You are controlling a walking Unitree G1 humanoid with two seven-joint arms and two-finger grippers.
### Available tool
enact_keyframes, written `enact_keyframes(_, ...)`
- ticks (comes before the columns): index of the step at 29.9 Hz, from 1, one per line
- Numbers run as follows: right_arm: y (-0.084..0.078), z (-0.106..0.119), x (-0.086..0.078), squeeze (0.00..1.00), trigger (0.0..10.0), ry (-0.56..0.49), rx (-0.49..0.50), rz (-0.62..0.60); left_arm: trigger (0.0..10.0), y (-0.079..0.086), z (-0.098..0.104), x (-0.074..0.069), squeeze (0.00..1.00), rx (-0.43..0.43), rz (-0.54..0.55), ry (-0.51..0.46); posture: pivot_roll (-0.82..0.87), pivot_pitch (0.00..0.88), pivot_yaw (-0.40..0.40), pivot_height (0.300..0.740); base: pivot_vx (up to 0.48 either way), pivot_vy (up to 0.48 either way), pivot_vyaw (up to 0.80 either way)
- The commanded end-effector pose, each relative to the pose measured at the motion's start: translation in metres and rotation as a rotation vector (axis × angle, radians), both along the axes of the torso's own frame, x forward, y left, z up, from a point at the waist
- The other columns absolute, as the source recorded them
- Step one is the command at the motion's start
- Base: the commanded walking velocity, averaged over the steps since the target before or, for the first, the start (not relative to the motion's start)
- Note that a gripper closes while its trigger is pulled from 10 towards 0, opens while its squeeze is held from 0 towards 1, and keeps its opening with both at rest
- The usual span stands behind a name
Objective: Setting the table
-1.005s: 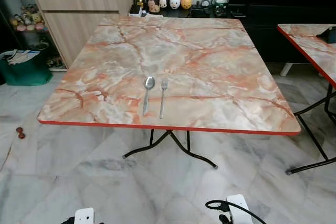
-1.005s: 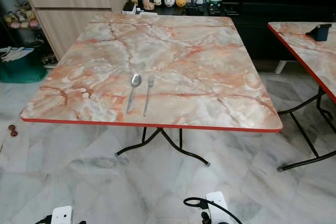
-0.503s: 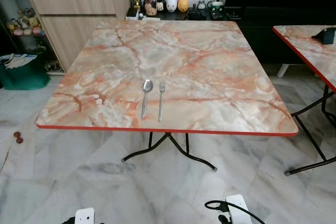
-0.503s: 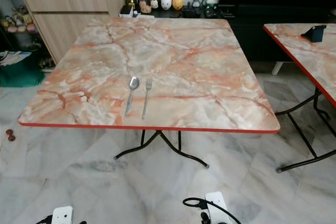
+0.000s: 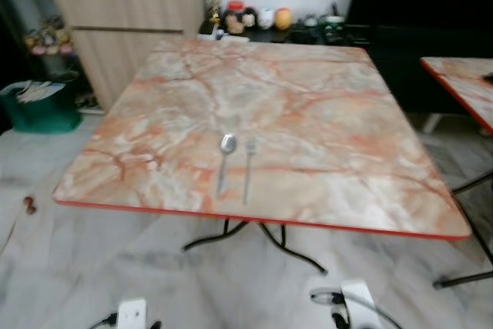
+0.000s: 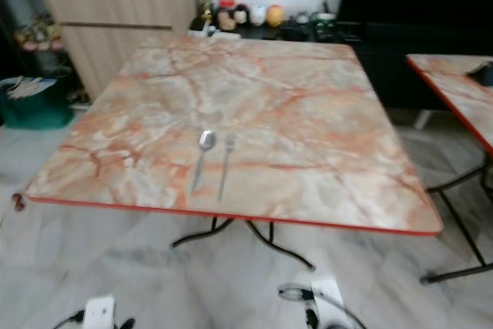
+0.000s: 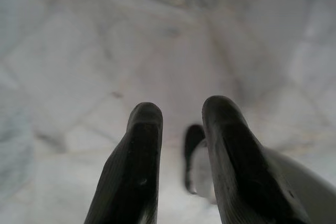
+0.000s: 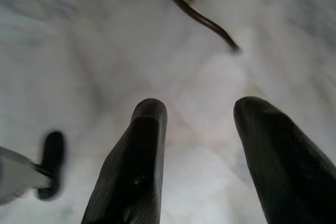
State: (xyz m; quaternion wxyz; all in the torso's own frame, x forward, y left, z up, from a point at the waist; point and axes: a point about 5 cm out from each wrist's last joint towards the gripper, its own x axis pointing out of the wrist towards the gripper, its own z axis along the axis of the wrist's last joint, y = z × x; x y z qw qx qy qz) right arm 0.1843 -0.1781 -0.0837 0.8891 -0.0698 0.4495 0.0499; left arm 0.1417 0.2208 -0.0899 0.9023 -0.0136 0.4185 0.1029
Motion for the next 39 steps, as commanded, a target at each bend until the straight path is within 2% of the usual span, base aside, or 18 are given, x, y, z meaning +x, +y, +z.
enact_keyframes(1, -0.014, -0.003, -0.010, 0.00, 10.0, 0.034, -0.029, -0.024, 10.0, -0.009, 0.002, 0.009, 0.00, -0.019, -0.009, -0.027, -0.04, 0.000, -0.007, 0.740, 0.266, 0.000, 0.00)
enact_keyframes(8, -0.015, -0.004, -0.011, 0.00, 10.0, 0.035, -0.031, -0.025, 10.0, -0.008, 0.003, 0.010, 0.00, -0.011, -0.014, -0.044, -0.04, 0.000, -0.007, 0.740, 0.000, 0.000, 0.00)
enact_keyframes(17, -0.012, -0.005, -0.013, 0.00, 10.0, 0.040, -0.032, -0.015, 10.0, 0.009, 0.010, 0.004, 0.00, 0.037, -0.024, -0.120, -0.03, 0.000, -0.003, 0.740, 0.000, 0.000, 0.00)
enact_keyframes(22, -0.011, -0.005, -0.014, 0.00, 10.0, 0.043, -0.032, -0.008, 10.0, 0.023, 0.025, 0.005, 0.00, 0.087, -0.015, -0.269, -0.03, 0.000, -0.002, 0.740, 0.000, 0.000, 0.00)
enact_keyframes(28, -0.011, -0.006, -0.016, 0.00, 10.0, 0.047, -0.033, -0.002, 10.0, 0.040, 0.060, -0.006, 0.00, 0.216, 0.024, -0.487, -0.02, 0.000, -0.003, 0.740, 0.000, 0.000, 0.00)
enact_keyframes(29, -0.011, -0.006, -0.016, 0.00, 10.0, 0.049, -0.034, -0.001, 10.0, 0.044, 0.074, -0.009, 0.00, 0.259, 0.045, -0.548, -0.02, 0.000, -0.005, 0.740, 0.000, 0.000, 0.00)
enact_keyframes(31, -0.011, -0.007, -0.017, 0.00, 10.0, 0.052, -0.033, -0.001, 10.0, 0.051, 0.091, -0.015, 0.00, 0.325, 0.091, -0.599, -0.01, 0.000, -0.008, 0.740, 0.000, 0.000, 0.00)
enact_keyframes(32, -0.011, -0.007, -0.017, 0.00, 10.0, 0.052, -0.033, -0.001, 10.0, 0.051, 0.091, -0.015, 0.00, 0.325, 0.091, -0.599, -0.01, 0.000, -0.008, 0.740, 0.000, 0.000, 0.00)
enact_keyframes(34, -0.011, -0.007, -0.018, 0.00, 10.0, 0.054, -0.034, 0.003, 10.0, 0.055, 0.105, -0.019, 0.00, 0.366, 0.144, -0.644, -0.01, 0.000, -0.012, 0.740, 0.000, 0.000, 0.00)
enact_keyframes(36, -0.012, -0.007, -0.018, 0.00, 10.0, 0.054, -0.034, 0.003, 10.0, 0.057, 0.119, -0.016, 0.00, 0.410, 0.168, -0.694, 0.00, 0.000, -0.019, 0.740, 0.000, 0.000, 0.00)
enact_keyframes(39, -0.012, -0.007, -0.018, 0.00, 10.0, 0.055, -0.035, 0.005, 10.0, 0.062, 0.143, -0.002, 0.00, 0.479, 0.190, -0.777, 0.00, 0.000, -0.025, 0.740, 0.000, 0.000, 0.00)
